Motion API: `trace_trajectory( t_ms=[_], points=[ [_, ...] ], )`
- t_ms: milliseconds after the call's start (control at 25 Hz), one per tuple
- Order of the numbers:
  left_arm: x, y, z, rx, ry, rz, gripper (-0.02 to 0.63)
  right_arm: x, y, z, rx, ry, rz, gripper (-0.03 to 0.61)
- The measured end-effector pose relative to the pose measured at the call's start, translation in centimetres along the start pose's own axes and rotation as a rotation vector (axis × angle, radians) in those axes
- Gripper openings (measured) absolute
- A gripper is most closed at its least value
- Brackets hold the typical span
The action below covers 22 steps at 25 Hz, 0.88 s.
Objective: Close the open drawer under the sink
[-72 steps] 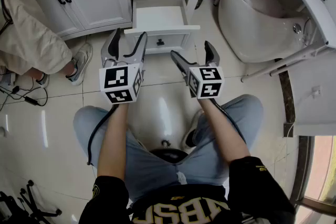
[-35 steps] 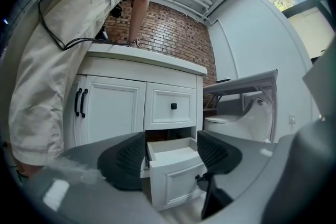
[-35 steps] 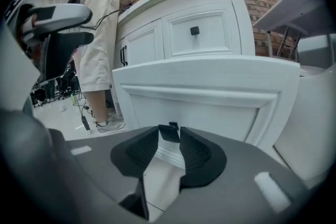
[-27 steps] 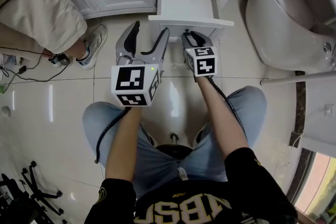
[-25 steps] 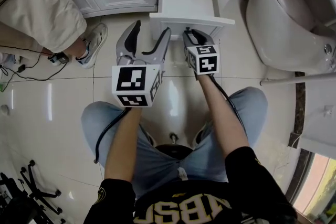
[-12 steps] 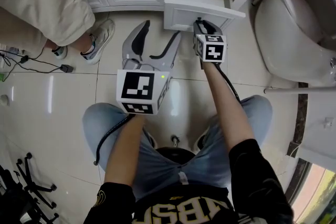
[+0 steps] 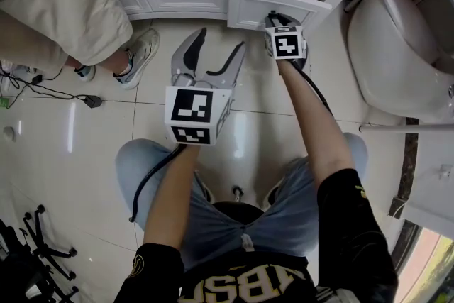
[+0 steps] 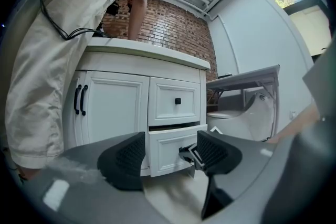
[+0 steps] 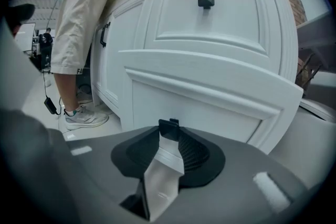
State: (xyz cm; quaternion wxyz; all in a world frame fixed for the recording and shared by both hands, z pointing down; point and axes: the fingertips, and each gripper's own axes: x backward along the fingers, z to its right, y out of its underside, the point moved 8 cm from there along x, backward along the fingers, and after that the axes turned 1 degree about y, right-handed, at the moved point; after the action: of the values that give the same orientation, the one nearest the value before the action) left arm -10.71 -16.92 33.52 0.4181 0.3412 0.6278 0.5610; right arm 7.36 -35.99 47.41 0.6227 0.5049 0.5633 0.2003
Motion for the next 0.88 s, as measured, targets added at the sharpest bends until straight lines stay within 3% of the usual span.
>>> trace_trajectory(
  t_ms=[120,320,480,600,720,880],
  points=[
    [-0.1,0.3,-0.1,0.003,0.0,-0.01,0.311,-1.6,-0.6,1.1,-0.042,-0.004,-0.081,0.12],
    [-0.1,0.2,-0.5,0.014,0.002,-0.002,0.311,-4.2,-2.7,2.6,0.005,-0.004,-0.097,0.12],
    [0.0,0.0,-0.8,0.017,0.0,0.001,0.311,-5.4,-3.3,3.2,0.037,-0.015,-0.178,0.121],
    [-0.3,0.0,-1.3,0.017,0.0,0.006,0.311,-5.0,-3.6,3.3,0.012,-0.028,-0.179,0.121],
    [-0.7,0.3,-1.5,0.034,0.008,0.001,0.311,-3.4,-3.0,3.2,0.007,-0.07,-0.18,0.127],
    [-1.4,0.6,-1.2,0.015,0.033,-0.015,0.311,0.8,-3.0,2.3,0.09,-0.18,-0.171,0.127]
  ],
)
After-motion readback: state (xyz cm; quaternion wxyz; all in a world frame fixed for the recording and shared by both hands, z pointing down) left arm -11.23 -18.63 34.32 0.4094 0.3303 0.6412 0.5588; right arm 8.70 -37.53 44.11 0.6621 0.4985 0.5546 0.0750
